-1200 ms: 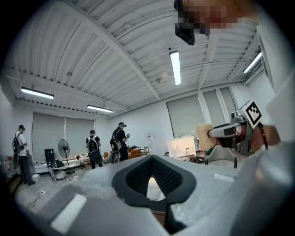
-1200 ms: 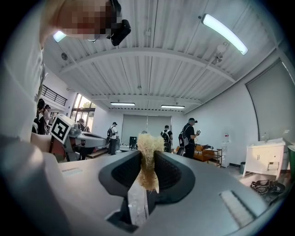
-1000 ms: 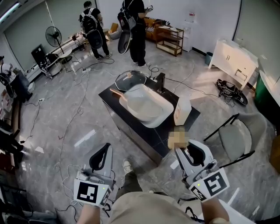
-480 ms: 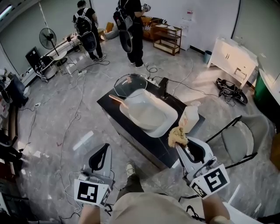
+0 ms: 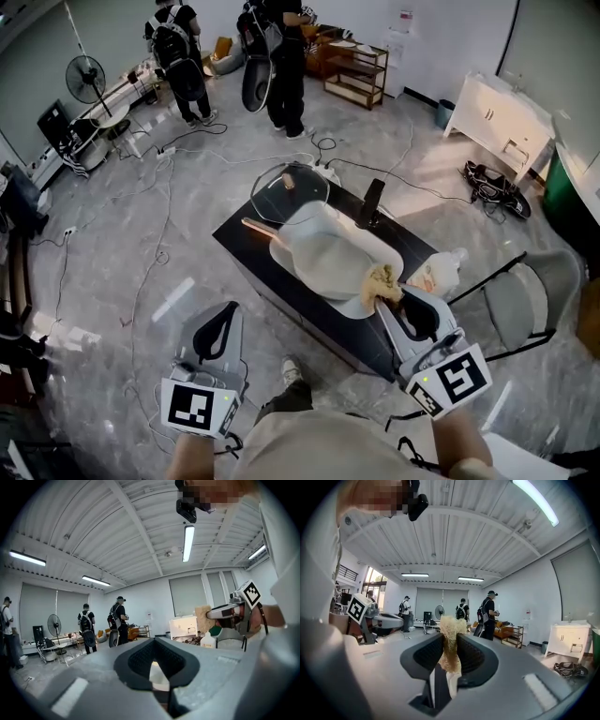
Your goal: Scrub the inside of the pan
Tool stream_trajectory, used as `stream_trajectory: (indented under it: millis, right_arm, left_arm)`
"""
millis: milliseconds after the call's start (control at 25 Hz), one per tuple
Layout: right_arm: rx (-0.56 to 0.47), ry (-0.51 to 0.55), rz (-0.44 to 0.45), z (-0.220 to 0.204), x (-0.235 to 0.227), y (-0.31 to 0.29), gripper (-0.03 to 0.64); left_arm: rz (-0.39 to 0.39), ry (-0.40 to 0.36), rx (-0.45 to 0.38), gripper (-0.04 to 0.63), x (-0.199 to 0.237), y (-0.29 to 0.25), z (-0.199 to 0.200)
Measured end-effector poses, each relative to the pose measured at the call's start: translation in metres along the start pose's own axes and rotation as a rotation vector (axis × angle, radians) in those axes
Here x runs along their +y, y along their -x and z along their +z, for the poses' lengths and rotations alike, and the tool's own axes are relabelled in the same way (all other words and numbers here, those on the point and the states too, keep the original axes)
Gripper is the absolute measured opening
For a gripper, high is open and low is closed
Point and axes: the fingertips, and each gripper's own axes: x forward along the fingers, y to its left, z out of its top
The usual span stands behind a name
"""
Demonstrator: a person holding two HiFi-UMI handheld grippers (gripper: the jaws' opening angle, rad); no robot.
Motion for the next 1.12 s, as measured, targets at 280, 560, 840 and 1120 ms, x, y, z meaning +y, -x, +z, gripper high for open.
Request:
stream_trajectory:
  millis: [280, 560, 840, 1120]
  right_arm:
    - [0.023, 0.013, -0.044, 0.006, -0.001, -0.093, 0.095]
    - [0.052, 0.018, -0.062, 0.005, 0.004, -0.150, 0.095]
    - [0.114, 0.025, -0.079, -0.005, -0.009, -0.167, 0.095]
    - [0.181, -0.012, -0.057, -0.030, -0.029, -0.178, 0.096]
  left_arm:
    - [-0.058, -0.006, 0.018, 0.002, 0.076, -0.045, -0.012]
    - [-0.085, 0.004, 0.025, 0.002, 0.124, -0.073, -0.028]
    - [-0.099, 0.029, 0.025, 0.002, 0.141, -0.097, -0.031]
    - [-0.109, 0.033, 0.043, 0.002, 0.143, -0.120, -0.041]
